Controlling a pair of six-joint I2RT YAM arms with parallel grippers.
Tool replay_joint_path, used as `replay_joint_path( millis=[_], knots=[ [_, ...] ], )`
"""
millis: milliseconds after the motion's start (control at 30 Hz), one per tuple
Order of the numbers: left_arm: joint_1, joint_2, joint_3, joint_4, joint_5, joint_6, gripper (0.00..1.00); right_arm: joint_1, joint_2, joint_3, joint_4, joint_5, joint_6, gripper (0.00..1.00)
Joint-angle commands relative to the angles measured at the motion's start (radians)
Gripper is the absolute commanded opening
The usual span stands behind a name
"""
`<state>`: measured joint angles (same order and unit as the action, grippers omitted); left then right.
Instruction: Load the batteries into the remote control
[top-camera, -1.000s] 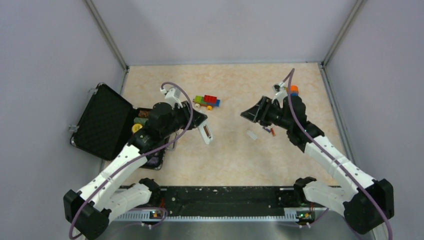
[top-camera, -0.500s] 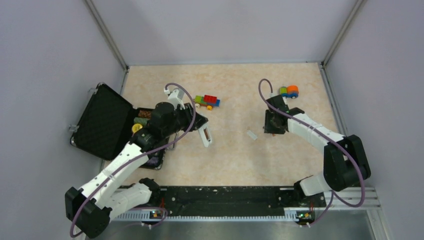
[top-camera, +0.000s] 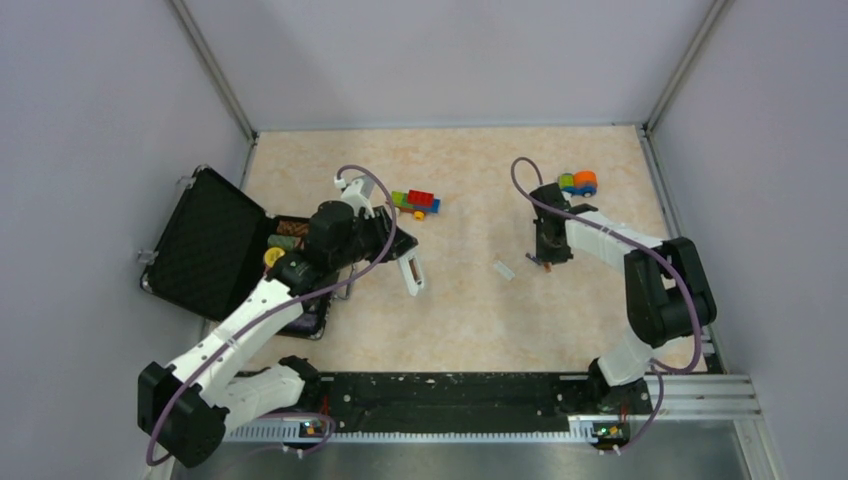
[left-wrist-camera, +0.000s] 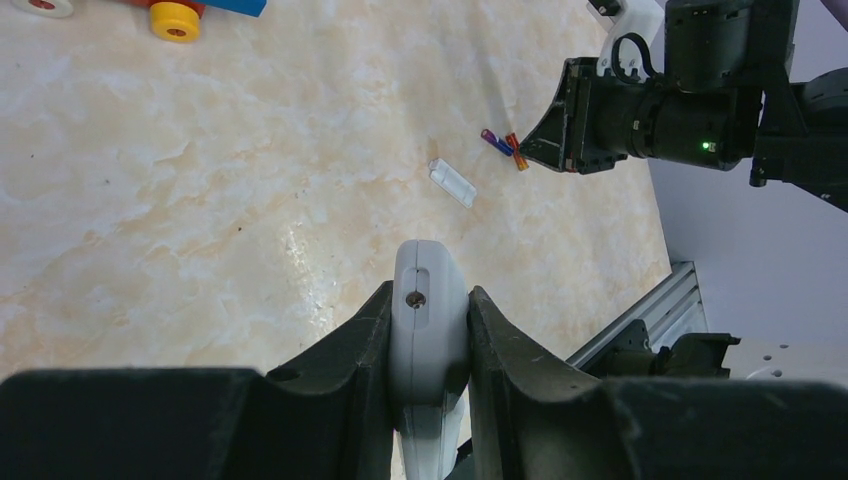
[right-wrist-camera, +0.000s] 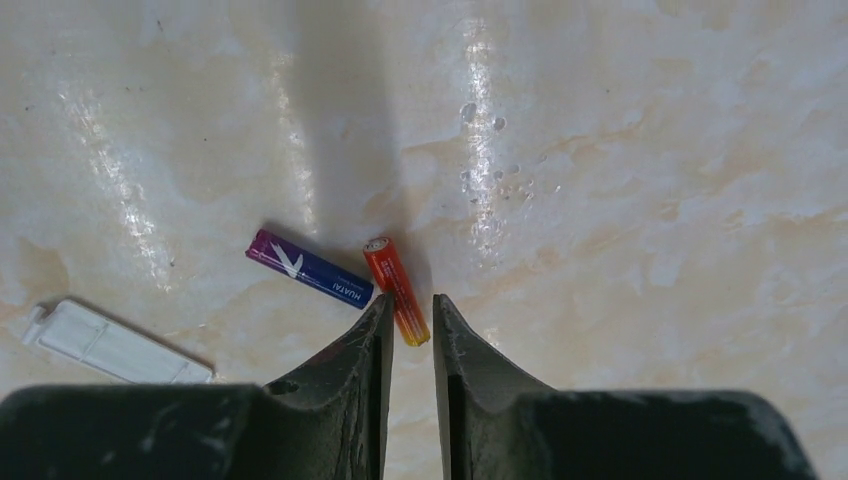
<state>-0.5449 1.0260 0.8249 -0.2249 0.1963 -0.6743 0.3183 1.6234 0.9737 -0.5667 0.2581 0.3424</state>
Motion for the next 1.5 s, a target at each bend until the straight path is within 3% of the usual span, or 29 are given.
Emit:
replay_joint_path(
  millis=[0, 267, 667, 733, 833, 967, 1167, 1300, 1467],
  knots=[
    [0.013, 0.004, 0.035, 0.077, 0.029, 0.018, 0.0, -0.006, 0.042, 0.061, 0.018, 0.029, -0.029, 0.21],
    [0.034, 0.025, 0.046, 0.092, 0.054, 0.019, 0.0, -0.012, 0.091, 0.072, 0.041, -0.011, -0.032, 0.26],
    [0.053, 0.042, 0.05, 0.11, 0.107, 0.041, 0.0, -0.041, 0.04, 0.041, 0.07, -0.08, 0.007, 0.02],
    [0.053, 0.043, 0.048, 0.12, 0.129, 0.048, 0.0, -0.041, -0.001, 0.026, 0.089, -0.139, 0.003, 0.02],
    [0.053, 0.04, 0.038, 0.16, 0.19, 0.062, 0.0, -0.035, -0.148, -0.02, 0.165, -0.349, 0.004, 0.01],
    [0.053, 0.036, 0.03, 0.21, 0.26, 0.054, 0.0, 0.059, -0.352, -0.034, 0.249, -0.478, 0.025, 0.02],
    [0.053, 0.039, 0.015, 0.311, 0.353, 0.018, 0.0, 0.261, -0.56, -0.027, 0.432, -0.487, 0.102, 0.01],
    [0.053, 0.019, -0.043, 0.472, 0.398, -0.031, 0.0, 0.339, -0.663, -0.086, 0.636, -0.461, 0.142, 0.0],
    [0.052, 0.04, 0.015, 0.386, 0.341, -0.098, 0.0, 0.381, -0.671, -0.046, 0.683, -0.437, 0.151, 0.0]
  ],
)
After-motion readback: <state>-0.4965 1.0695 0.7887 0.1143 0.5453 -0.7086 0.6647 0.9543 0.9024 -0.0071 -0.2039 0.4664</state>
